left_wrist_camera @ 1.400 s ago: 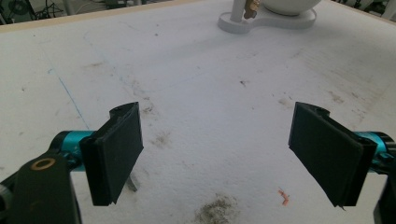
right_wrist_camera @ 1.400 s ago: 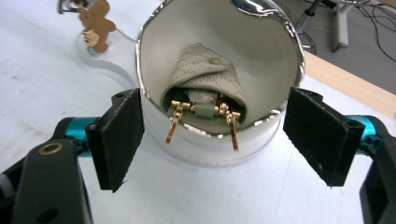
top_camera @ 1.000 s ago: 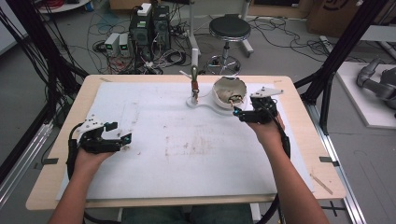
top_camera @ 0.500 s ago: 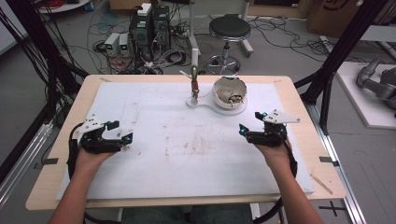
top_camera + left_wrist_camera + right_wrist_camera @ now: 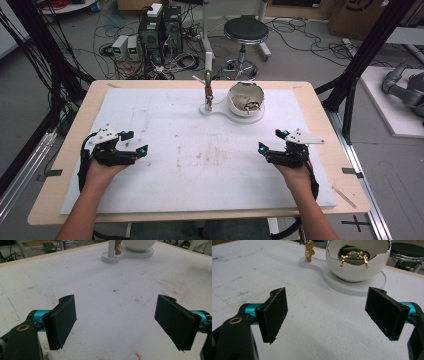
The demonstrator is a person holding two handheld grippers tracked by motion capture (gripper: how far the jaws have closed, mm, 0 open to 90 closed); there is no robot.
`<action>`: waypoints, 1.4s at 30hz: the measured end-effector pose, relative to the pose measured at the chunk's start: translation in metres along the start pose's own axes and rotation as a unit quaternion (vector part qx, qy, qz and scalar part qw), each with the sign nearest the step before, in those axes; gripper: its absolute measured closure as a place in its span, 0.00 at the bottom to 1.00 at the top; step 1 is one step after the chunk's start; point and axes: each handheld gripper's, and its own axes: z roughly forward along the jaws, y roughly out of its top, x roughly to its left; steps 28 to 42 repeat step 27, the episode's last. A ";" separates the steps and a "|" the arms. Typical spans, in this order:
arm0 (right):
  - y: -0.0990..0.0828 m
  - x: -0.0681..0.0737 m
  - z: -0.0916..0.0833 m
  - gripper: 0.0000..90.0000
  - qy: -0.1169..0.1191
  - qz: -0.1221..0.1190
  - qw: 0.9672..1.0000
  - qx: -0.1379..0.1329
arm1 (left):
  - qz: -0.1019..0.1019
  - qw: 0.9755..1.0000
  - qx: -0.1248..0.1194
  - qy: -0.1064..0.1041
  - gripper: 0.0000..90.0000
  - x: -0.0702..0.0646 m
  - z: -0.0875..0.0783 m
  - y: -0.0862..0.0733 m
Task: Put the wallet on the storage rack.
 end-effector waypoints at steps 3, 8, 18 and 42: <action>-0.002 -0.001 -0.001 0.21 -0.001 0.002 1.000 0.001 | 0.004 1.000 0.003 -0.003 0.19 -0.003 0.001 0.000; -0.005 -0.005 -0.003 0.21 -0.006 0.006 1.000 -0.001 | 0.003 1.000 0.003 -0.003 0.19 -0.004 0.001 -0.001; -0.008 -0.008 -0.004 0.21 -0.014 0.015 1.000 0.003 | 0.002 1.000 0.006 0.002 0.19 -0.002 0.000 -0.002; -0.008 -0.007 -0.003 0.21 -0.017 0.010 1.000 0.004 | -0.003 1.000 0.006 0.011 0.19 0.001 -0.001 -0.002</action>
